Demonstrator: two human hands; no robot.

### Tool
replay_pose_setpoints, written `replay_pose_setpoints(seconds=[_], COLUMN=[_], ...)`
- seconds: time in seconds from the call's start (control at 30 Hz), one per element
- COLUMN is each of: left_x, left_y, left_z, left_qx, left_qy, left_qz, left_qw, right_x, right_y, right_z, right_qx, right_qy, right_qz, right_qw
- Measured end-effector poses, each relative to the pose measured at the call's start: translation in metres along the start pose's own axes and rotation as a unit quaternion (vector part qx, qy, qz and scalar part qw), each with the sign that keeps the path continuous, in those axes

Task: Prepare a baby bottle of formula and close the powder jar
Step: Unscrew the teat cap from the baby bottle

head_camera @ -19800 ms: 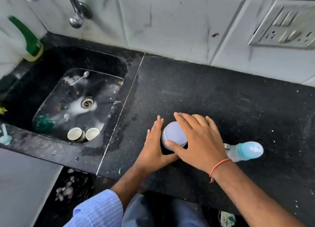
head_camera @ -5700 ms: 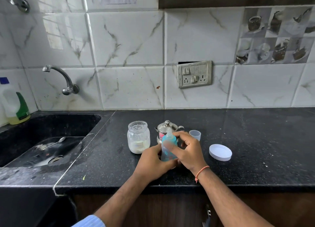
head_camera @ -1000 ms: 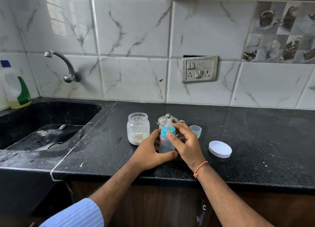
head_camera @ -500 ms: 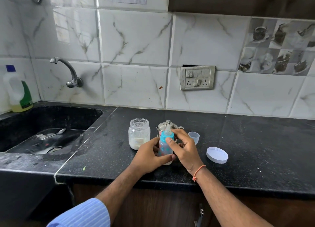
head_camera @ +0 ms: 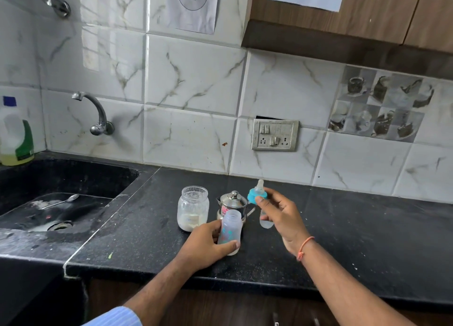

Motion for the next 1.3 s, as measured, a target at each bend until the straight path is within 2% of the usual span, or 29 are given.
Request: replay_pose_setpoints(seconds=[0.2, 0.4, 0.63, 0.83, 1.3], left_x=[-0.002, -0.002, -0.002, -0.002, -0.001], left_y=[0.002, 0.002, 0.002, 0.001, 0.0], left_z=[0.0, 0.001, 0.001, 0.001, 0.0], left_qx=[0.005, 0.027, 0.031, 0.026, 0.01], left_qy=[-0.001, 0.006, 0.007, 0.006, 0.0], left_qz=[0.002, 0.004, 0.001, -0.004, -0.005], left_qw=[1.0, 1.0, 0.999, 1.0, 1.0], right_x=[0.025, 0.061, 0.078, 0.078, 0.071], right_y=[-0.011, -0.002, 0.009, 0.015, 0.032], right_z=[-0.047, -0.08, -0.081, -0.07, -0.057], right_qx=[-0.15, -0.358, -0.413, -0.488, -0.523], right_qy=[-0.014, -0.02, -0.017, -0.044, -0.058], right_qz=[0.058, 0.096, 0.081, 0.075, 0.076], right_qw=[0.987, 0.929, 0.907, 0.868, 0.847])
Point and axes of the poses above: each hand's wrist, its own x-axis towards the middle knuckle, its own z-axis out of the palm, y = z × x, the point moved 1 cm from there along x, towards the middle knuckle, and after that the axes turned 4 degrees about -y, right-handed, at the moved point
